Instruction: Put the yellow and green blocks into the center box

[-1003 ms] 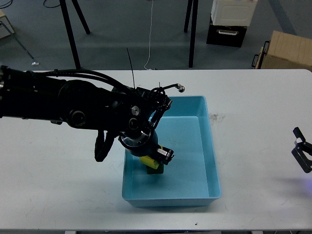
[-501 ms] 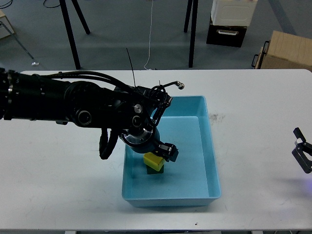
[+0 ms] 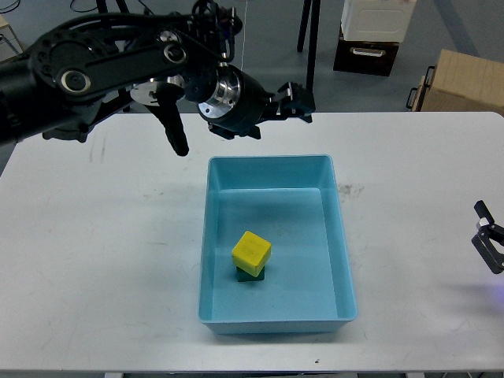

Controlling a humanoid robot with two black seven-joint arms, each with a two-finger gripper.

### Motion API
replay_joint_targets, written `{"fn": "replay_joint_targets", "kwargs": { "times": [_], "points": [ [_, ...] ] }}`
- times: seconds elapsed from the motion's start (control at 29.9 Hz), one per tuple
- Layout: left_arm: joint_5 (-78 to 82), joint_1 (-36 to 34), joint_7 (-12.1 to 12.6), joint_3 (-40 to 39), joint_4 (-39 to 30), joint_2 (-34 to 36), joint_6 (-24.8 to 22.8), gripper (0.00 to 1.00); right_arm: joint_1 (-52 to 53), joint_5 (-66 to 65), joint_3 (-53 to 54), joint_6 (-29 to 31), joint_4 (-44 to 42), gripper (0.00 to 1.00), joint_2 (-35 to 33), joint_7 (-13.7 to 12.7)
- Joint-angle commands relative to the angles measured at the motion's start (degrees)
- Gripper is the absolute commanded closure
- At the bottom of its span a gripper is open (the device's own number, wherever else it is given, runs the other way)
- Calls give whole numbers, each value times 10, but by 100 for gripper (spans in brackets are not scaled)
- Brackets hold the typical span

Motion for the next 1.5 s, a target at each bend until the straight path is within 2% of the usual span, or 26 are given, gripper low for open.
{"fn": "replay_joint_targets", "kwargs": {
  "times": [0.0, 0.13, 0.27, 0.37, 0.47, 0.53, 0.6, 0.77, 0.84, 0.94, 1.0, 1.14, 1.34, 1.47],
  "points": [
    [-1, 74, 0, -192, 7, 25, 0, 0, 21, -2, 0, 0, -12, 1, -1, 1],
    [-6, 141, 0, -346, 2, 33, 0, 0, 35, -2, 1, 0, -20, 1, 0, 4],
    [-4, 266, 0, -585, -34, 4, 0, 0, 37, -2, 2, 0, -28, 1, 0, 28],
    [-4, 374, 0, -745, -101, -49, 0, 0, 30, -2, 1, 0, -26, 1, 1, 36],
    [-3, 488, -1, -828, -197, -84, 13, 0, 27, -2, 1, 0, -22, 1, 4, 39],
    [-3, 575, -43, -860, -263, -117, 29, 0, 21, -2, 4, 0, -22, 1, 12, 48],
    [-3, 653, -88, -885, -322, -117, 49, 0, 8, -2, 4, 0, -18, 1, 17, 62],
    [-7, 810, -207, -890, -395, -117, 88, 0, -42, -6, 4, 0, 23, 1, 30, 65],
    [-15, 862, -245, -879, -402, -117, 84, 0, -52, -19, 1, 0, 34, 1, 32, 65],
    [-67, 926, -283, -836, -414, -117, 80, 0, -65, -38, -4, 0, 46, 1, 39, 65],
    [-105, 972, -292, -812, -435, -117, 74, 0, -76, -41, -7, 0, 50, 1, 50, 64],
    [-127, 1034, -292, -746, -469, -117, 50, 0, -84, -61, -9, 0, 58, 1, 73, 63],
    [-128, 1053, -292, -653, -469, -117, 37, 0, -112, -91, -27, 0, 86, 1, 96, 63],
    [-128, 1051, -293, -646, -469, -117, 25, 0, -118, -93, -20, 0, 79, 1, 98, 63]
  ]
}}
